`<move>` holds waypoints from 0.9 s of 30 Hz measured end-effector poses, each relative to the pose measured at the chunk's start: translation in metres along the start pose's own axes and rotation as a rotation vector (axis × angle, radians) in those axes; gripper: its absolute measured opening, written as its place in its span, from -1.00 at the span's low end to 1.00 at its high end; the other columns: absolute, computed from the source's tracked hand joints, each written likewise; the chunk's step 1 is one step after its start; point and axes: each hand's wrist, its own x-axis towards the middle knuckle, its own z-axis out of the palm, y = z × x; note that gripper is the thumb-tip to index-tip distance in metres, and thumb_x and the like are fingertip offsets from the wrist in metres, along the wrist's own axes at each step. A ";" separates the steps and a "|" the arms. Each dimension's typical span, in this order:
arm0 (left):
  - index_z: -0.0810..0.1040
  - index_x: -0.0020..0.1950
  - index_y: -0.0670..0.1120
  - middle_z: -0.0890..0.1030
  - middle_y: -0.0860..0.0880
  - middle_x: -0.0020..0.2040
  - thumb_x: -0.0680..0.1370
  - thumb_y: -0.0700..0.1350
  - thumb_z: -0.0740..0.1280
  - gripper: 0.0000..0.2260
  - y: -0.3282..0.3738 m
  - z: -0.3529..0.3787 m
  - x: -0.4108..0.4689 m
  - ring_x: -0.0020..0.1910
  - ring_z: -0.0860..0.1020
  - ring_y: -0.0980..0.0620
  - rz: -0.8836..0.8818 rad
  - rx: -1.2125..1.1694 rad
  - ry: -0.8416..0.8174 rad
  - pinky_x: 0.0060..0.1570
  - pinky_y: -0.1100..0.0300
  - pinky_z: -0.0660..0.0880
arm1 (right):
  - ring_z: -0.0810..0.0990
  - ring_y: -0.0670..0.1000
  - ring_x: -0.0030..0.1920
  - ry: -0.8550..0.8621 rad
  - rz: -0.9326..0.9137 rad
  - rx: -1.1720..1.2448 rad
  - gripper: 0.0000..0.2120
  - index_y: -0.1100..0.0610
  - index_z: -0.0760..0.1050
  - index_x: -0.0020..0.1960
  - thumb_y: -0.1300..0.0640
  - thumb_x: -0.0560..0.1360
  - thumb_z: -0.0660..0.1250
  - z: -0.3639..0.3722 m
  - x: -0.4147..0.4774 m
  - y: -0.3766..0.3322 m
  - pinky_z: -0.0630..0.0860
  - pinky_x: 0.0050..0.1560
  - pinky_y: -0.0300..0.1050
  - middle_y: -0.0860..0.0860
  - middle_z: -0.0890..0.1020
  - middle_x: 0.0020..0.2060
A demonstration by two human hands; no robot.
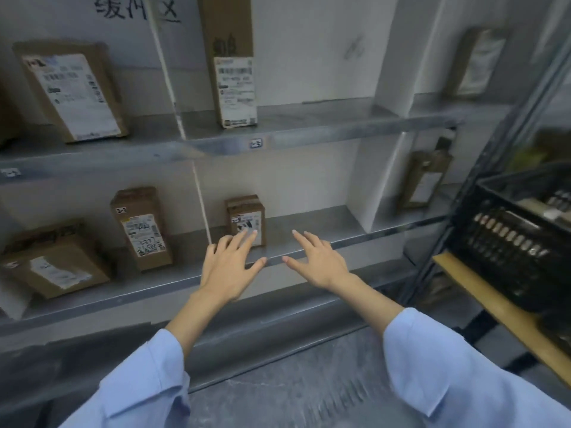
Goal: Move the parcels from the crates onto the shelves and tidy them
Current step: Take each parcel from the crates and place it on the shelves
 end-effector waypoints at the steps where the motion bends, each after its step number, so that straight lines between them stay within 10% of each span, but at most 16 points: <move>1: 0.07 0.60 0.11 0.14 0.08 0.59 0.50 0.39 -0.15 -0.29 0.026 0.001 0.005 0.51 0.16 -0.04 0.032 -0.008 0.006 0.38 -0.01 0.15 | 0.14 0.13 0.53 0.026 0.031 0.002 -0.29 -0.13 -0.03 0.60 -0.35 0.56 0.10 -0.015 -0.013 0.022 0.27 0.41 0.12 -0.04 0.09 0.59; 27: 0.12 0.59 0.08 0.20 0.06 0.57 0.61 0.25 0.11 -0.42 0.548 0.032 0.153 0.51 0.19 -0.02 0.776 -0.245 0.105 0.43 -0.02 0.14 | 0.25 0.15 0.50 0.533 0.646 0.171 -0.34 0.01 0.05 0.59 -0.20 0.61 0.17 -0.224 -0.206 0.429 0.30 0.44 0.13 0.05 0.19 0.55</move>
